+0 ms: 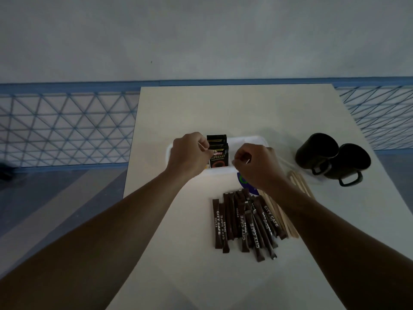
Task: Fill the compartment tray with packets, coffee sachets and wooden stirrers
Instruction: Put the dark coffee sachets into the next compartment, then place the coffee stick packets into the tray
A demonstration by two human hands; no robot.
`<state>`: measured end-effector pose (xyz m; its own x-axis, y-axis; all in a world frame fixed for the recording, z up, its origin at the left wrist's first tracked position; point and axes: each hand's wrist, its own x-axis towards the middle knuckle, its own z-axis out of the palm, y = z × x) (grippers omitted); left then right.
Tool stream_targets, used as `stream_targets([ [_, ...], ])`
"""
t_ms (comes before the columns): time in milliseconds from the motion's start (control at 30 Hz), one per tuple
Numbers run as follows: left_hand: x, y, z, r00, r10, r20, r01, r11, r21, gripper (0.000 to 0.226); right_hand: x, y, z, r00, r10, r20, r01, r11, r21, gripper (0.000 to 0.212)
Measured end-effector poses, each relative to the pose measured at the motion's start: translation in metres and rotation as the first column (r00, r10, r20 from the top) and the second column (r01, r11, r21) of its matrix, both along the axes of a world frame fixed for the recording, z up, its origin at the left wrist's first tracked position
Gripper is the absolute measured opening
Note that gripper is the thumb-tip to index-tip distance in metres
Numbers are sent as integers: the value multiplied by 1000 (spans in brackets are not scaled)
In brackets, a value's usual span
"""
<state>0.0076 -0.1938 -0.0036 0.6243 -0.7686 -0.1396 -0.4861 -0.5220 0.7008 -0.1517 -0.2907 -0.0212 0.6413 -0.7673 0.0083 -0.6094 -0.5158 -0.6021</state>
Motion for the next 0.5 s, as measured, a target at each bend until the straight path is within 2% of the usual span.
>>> stream_targets([
  [167, -26, 30, -8, 992, -59, -110, 78, 981, 179, 18, -28, 27, -5, 995, -34, -97, 41, 997, 68, 6],
  [267, -46, 48, -21, 987, -87, -137, 129, 934, 334, 37, -44, 43, -13, 979, -40, -200, 57, 995, 80, 13],
  [367, -65, 62, -31, 987, -83, -135, 135, 883, 449, 45, -58, 55, -24, 962, -55, -266, 85, 991, 103, 20],
  [500, -92, 70, -46, 987, -54, -152, 122, 869, 480, 48, -75, 74, -47, 936, -117, -332, 168, 977, 130, 33],
])
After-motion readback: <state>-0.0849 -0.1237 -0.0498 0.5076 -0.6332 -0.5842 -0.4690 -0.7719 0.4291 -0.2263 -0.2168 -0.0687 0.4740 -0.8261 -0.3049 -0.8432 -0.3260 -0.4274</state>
